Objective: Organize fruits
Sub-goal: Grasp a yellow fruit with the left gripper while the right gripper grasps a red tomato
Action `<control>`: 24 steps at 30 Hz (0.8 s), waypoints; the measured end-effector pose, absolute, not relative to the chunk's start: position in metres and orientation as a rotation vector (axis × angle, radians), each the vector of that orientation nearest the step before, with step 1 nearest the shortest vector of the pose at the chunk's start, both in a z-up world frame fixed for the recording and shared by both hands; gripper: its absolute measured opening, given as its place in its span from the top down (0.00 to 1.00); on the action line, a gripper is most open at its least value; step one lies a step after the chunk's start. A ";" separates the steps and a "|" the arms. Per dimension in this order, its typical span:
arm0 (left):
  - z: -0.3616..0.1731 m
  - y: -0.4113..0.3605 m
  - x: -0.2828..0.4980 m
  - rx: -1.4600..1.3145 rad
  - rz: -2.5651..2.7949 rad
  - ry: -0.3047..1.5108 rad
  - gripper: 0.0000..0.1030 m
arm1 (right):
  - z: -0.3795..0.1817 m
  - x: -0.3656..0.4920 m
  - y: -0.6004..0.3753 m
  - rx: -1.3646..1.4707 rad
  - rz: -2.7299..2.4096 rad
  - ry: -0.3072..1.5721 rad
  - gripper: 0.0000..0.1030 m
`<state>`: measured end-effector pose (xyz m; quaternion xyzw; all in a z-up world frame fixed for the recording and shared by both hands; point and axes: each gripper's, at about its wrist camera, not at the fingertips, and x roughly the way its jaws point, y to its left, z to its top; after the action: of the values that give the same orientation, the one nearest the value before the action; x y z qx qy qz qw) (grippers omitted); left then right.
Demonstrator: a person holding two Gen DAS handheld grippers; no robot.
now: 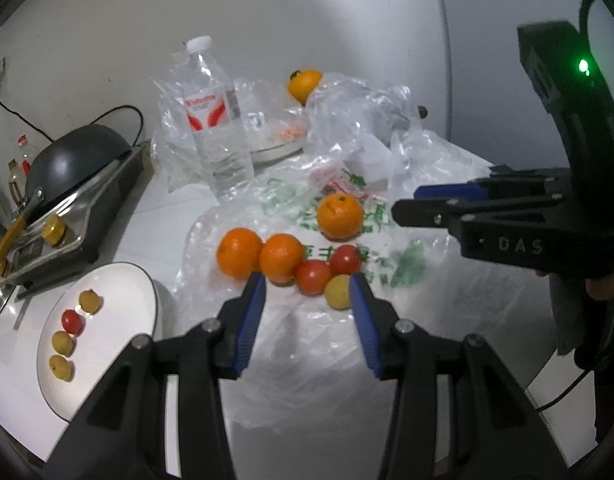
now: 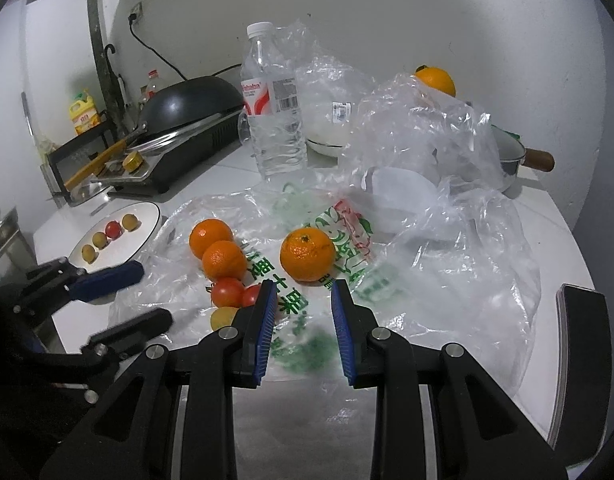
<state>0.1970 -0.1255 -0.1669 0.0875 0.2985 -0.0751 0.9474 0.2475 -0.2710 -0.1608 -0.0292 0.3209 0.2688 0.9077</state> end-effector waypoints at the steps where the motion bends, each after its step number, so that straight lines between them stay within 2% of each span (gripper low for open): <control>1: -0.168 -0.127 0.199 0.180 -0.154 0.612 0.56 | -0.161 0.248 -0.272 -0.058 0.558 0.662 0.71; 17: -0.196 -0.151 0.227 0.197 -0.195 0.720 0.58 | -0.173 0.261 -0.280 -0.023 0.616 0.689 0.71; 24: -0.202 -0.157 0.233 0.211 -0.199 0.753 0.70 | -0.173 0.260 -0.278 -0.038 0.638 0.699 0.71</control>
<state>0.2332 -0.1571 -0.2021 0.1028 0.3662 -0.0967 0.9198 0.2603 -0.2784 -0.1733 -0.0185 0.3364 0.3072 0.8900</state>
